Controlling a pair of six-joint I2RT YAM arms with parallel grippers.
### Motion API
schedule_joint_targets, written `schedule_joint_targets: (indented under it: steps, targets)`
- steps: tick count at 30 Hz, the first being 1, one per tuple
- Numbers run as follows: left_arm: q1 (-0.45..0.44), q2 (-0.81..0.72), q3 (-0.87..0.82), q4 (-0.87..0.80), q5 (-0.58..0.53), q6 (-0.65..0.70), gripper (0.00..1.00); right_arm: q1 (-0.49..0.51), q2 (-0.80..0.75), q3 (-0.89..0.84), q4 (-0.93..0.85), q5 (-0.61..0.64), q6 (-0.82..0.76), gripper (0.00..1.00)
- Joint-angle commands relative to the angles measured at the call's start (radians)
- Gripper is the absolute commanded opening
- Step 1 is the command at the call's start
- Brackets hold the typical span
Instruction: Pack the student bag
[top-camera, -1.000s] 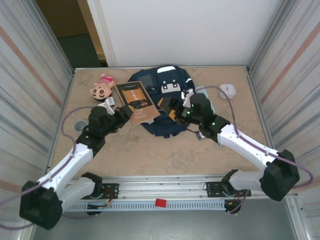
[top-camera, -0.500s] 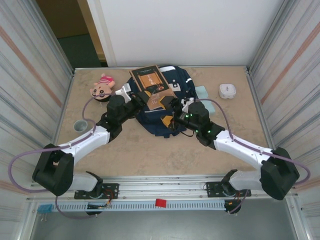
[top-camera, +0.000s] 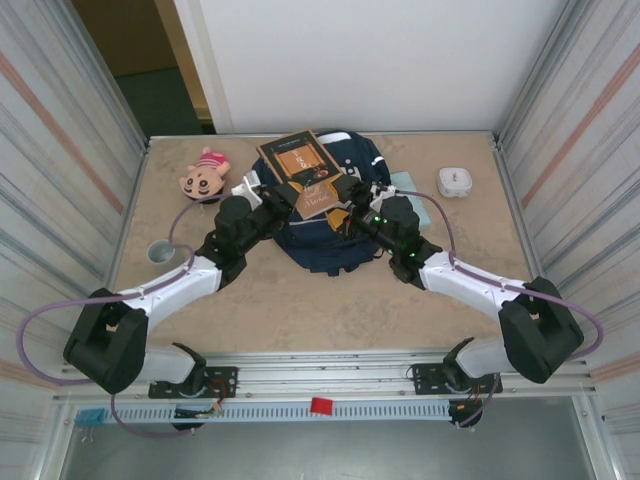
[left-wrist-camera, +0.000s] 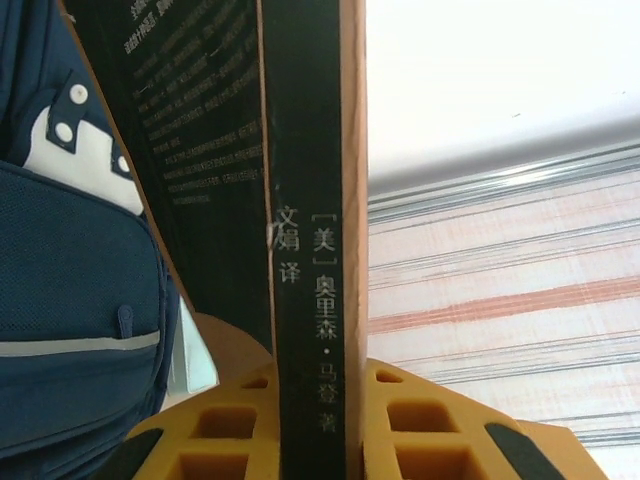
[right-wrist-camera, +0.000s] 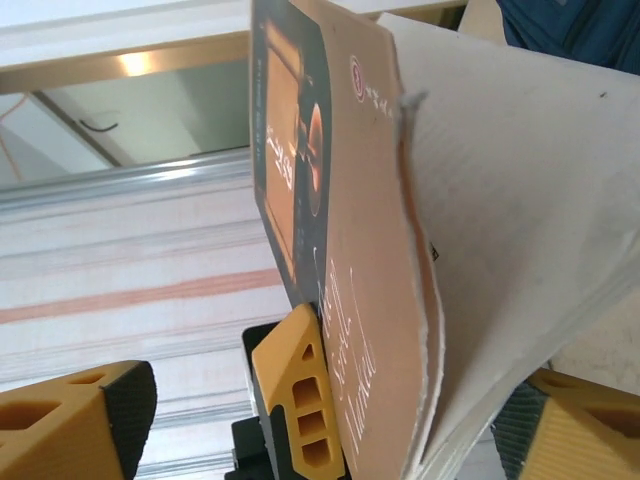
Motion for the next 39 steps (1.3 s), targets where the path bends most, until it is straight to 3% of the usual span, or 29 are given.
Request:
schedule_joint_targets:
  steps: [1,10,13,18,19,22,26,29,35,39]
  targets:
    - [-0.016,-0.023,-0.009,0.138,0.006,-0.035,0.0,-0.008,0.016,0.037,0.097,0.07,-0.019,0.8]
    - [-0.052,0.004,-0.013,0.164,0.0,-0.06,0.0,0.005,0.059,0.053,0.125,0.109,-0.015,0.73]
    - [-0.063,0.005,-0.014,0.153,0.0,-0.067,0.0,0.004,0.068,0.062,0.126,0.121,-0.021,0.63]
    - [-0.069,-0.011,-0.008,0.055,-0.007,-0.041,0.0,-0.002,0.06,0.052,0.124,0.129,-0.037,0.37]
    - [-0.069,-0.016,-0.006,0.031,-0.006,-0.028,0.03,-0.009,0.054,0.047,0.114,0.119,-0.045,0.32]
    - [-0.069,-0.044,0.014,-0.096,-0.02,0.047,0.25,-0.032,0.02,0.017,0.09,0.09,-0.086,0.03]
    - [-0.06,-0.066,0.038,-0.251,-0.026,0.17,0.48,-0.087,-0.05,-0.041,0.027,0.033,-0.128,0.0]
    - [-0.04,-0.058,0.073,-0.371,0.0,0.297,0.56,-0.161,-0.129,-0.094,-0.029,-0.019,-0.156,0.0]
    - [-0.034,0.058,0.271,-0.666,0.036,0.855,0.63,-0.401,-0.308,-0.121,-0.281,-0.245,-0.282,0.0]
    - [-0.035,0.245,0.46,-0.853,0.115,1.215,0.72,-0.586,-0.423,-0.117,-0.481,-0.388,-0.376,0.0]
